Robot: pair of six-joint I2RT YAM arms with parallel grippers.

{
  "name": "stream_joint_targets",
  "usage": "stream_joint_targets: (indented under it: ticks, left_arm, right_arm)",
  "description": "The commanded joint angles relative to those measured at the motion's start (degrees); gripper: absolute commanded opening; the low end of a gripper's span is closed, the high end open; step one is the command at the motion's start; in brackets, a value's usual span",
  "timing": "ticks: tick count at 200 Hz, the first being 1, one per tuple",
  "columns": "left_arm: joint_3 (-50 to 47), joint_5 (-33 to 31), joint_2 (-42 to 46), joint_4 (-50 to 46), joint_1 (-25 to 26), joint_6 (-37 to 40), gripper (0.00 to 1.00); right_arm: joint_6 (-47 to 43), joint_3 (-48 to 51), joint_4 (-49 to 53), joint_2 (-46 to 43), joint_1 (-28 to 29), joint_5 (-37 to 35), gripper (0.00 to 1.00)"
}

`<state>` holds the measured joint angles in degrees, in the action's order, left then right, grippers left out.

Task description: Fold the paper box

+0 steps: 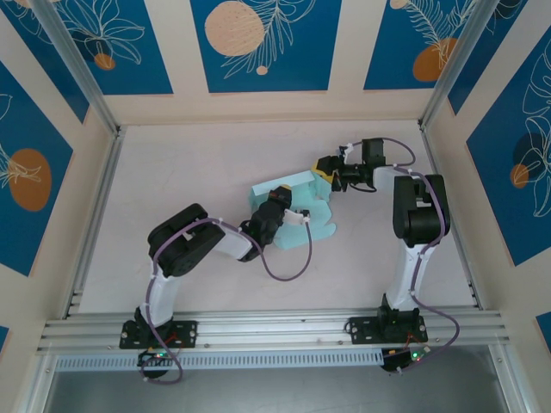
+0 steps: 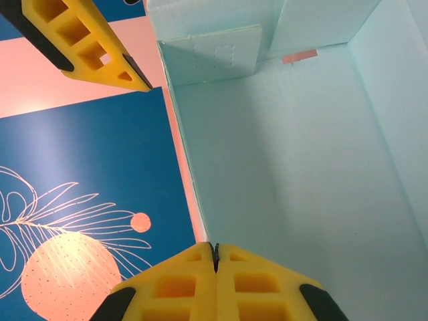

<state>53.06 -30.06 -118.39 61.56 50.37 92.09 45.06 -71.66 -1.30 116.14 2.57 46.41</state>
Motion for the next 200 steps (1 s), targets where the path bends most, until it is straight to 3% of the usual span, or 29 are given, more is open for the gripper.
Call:
stream_joint_targets:
  ticks: [1,50,119,162,200]
  left_arm:
    - [0.54,1.2,-2.2,-3.66,0.45,1.32,0.0]
    - [0.17,0.99,-2.02,-3.46,0.52,1.25,0.0]
    - [0.19,1.23,-2.0,-3.42,0.52,1.35,0.0]
    - [0.47,1.27,-2.11,-3.46,0.52,1.35,0.0]
    - [0.49,1.63,-1.85,-3.38,0.52,1.52,0.0]
  right_arm:
    - [2.84,0.39,0.24,-3.51,1.73,1.02,0.56]
    - [-0.57,-3.11,9.32,-5.84,1.26,-5.98,0.59]
    - [-5.18,11.32,6.82,-19.41,-3.24,-11.4,0.66]
    - [-7.53,19.2,9.21,-28.29,-4.71,-19.41,0.66]
    - [-12.33,21.71,11.83,-29.7,-3.3,-27.93,0.62]
